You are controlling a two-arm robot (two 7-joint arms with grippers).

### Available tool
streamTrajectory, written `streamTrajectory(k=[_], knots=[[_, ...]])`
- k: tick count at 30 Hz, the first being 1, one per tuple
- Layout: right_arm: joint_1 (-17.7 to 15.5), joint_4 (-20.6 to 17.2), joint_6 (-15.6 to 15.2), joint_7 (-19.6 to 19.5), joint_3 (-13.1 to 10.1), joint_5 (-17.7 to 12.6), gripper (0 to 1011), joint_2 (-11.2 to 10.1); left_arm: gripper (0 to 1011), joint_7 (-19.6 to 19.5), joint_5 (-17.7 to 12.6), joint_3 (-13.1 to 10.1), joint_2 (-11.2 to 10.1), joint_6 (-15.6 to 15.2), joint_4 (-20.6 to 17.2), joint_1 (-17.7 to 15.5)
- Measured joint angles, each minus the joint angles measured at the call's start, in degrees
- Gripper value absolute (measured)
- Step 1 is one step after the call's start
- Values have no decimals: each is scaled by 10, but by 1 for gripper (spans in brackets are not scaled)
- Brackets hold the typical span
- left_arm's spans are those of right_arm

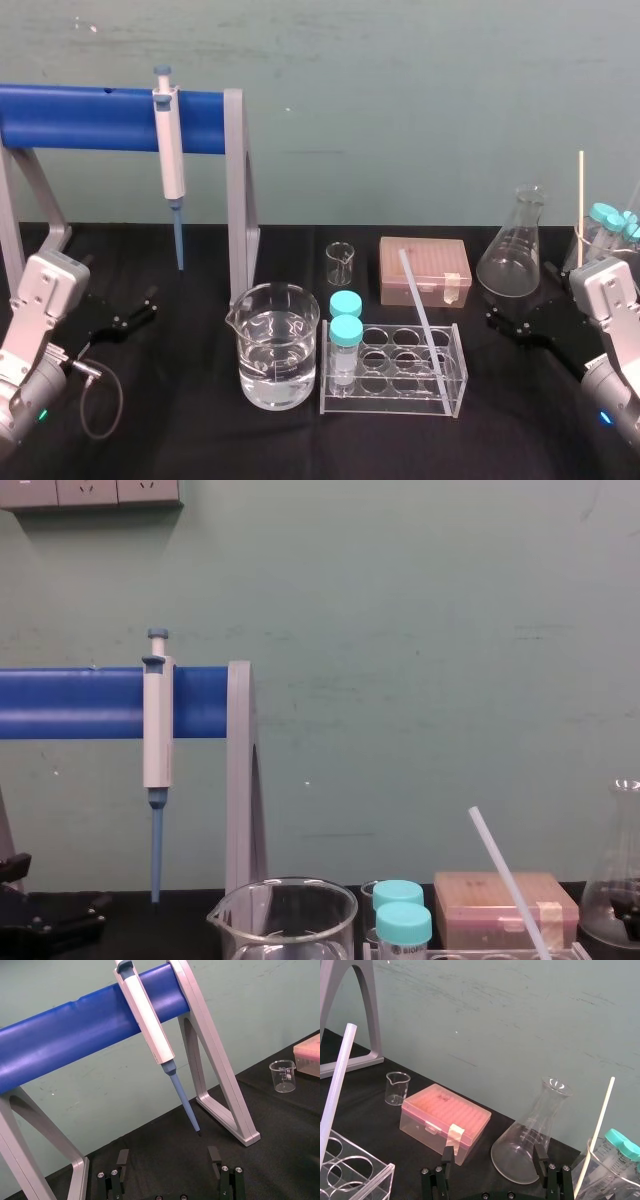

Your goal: Pick up the stirring rod with one hand, then place it down.

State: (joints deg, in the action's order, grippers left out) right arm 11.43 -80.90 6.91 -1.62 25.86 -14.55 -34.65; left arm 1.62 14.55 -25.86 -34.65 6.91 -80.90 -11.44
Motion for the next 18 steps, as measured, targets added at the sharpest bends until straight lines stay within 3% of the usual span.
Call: streamTrajectory(k=[13,18], knots=[[1,2,0,1,-1,0,1003,1,1000,0,0,0,0,0,0,0],[8,9,0,28,-14,-13,1003,3,1000,0,0,0,0,0,0,0]])
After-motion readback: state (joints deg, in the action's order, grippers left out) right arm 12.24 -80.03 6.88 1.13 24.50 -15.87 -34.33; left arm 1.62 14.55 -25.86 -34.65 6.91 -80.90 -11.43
